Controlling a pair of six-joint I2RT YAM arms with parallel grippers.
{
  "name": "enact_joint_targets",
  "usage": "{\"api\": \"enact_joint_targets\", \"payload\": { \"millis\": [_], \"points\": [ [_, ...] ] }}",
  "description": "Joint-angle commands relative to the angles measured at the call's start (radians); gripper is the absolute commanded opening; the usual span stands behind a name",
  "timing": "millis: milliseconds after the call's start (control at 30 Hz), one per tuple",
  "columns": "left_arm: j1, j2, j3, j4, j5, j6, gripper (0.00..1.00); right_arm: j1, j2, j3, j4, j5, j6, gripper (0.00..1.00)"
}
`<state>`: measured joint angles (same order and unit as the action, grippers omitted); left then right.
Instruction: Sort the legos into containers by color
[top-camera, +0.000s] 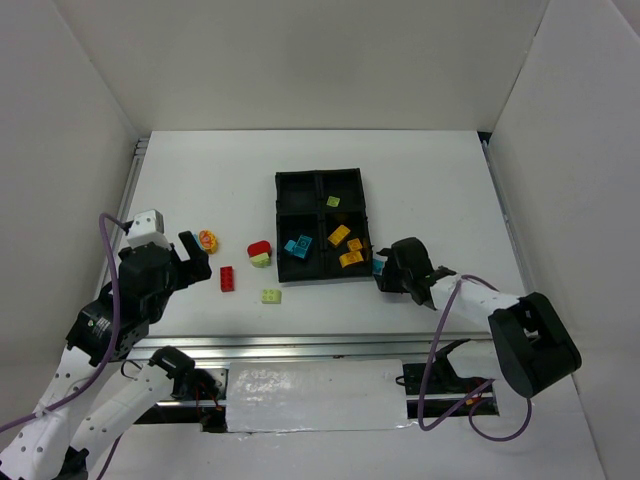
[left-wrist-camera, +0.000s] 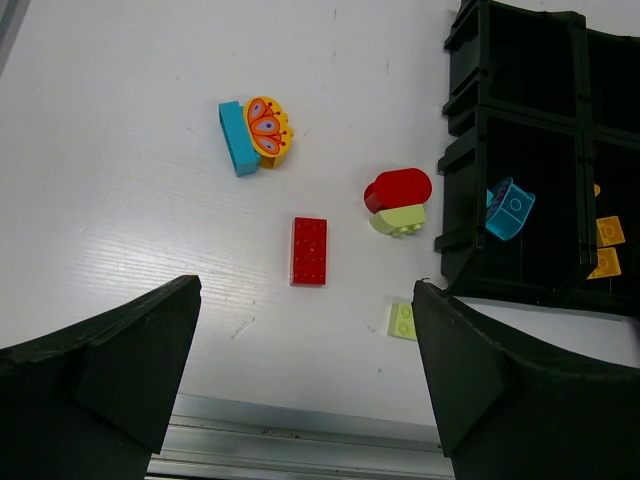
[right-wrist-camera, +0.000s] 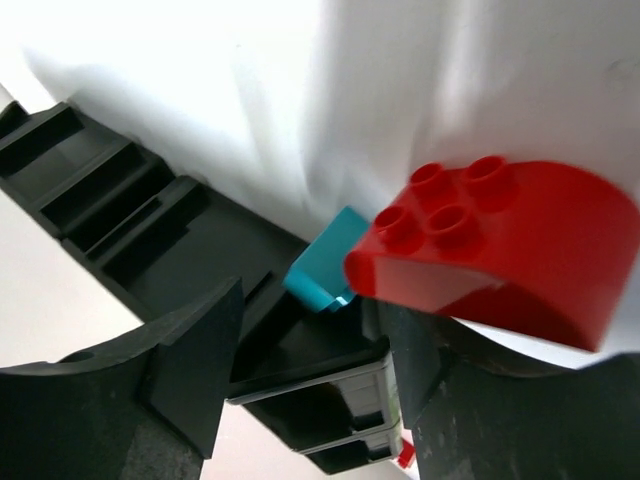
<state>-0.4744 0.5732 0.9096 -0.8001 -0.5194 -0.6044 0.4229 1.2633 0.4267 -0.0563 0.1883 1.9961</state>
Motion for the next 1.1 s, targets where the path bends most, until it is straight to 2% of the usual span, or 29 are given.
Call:
{"api": "enact_joint_targets", "payload": {
  "millis": [0,100,600,867,1067],
  "points": [
    [0.003,-0.006,-0.008,0.025,-0.011,0.011,1.0,0.005,-0.008,0.047,-0.025,0.025,0.116,0.68],
    [0.003,-0.004,-0.008,0.024,-0.011,0.009,0.99,-0.006,-0.01,0.069,-0.074,0.04,0.125,0.71],
    [0.003,0.004,-0.005,0.018,-0.022,0.0,1.0,-0.062,0.166,0.178,-0.198,-0.064,0.075,0.69],
    [0.002,0.005,-0.006,0.015,-0.025,-0.001,0.99,-0.075,0.193,0.208,-0.24,-0.061,0.067,0.52],
    [0.002,0.001,-0.006,0.015,-0.028,-0.003,0.99,-0.082,0.176,0.205,-0.254,-0.049,0.055,0.31]
  ]
}}
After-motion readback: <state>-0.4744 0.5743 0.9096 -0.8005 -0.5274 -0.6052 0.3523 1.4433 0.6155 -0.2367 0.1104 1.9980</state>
